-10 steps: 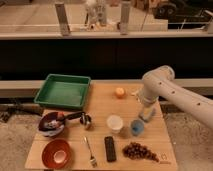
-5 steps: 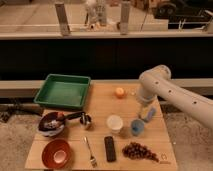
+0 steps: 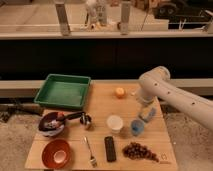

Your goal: Wipe red bowl with sponge

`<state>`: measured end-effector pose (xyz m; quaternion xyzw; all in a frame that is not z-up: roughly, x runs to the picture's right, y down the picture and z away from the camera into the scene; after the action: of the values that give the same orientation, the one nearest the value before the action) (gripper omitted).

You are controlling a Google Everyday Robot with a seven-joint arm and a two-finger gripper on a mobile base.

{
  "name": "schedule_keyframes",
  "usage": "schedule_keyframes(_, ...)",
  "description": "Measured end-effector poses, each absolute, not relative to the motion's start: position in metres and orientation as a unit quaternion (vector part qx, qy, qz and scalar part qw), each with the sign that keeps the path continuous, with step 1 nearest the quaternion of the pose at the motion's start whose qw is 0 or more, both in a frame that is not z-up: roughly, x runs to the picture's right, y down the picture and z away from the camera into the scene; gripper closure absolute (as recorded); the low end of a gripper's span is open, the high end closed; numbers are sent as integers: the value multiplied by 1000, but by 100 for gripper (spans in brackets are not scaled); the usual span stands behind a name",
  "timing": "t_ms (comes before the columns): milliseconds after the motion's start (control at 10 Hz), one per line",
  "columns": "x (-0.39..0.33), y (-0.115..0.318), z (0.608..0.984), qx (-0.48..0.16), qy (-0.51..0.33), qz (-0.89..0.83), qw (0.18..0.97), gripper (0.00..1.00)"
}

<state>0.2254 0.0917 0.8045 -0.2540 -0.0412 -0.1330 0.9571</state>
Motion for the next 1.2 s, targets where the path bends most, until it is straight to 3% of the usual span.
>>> schedule_keyframes(300, 265, 105, 825, -238, -42, -162, 957, 20)
schedule_keyframes(1200, 280, 155, 894, -268, -99, -268, 920, 20)
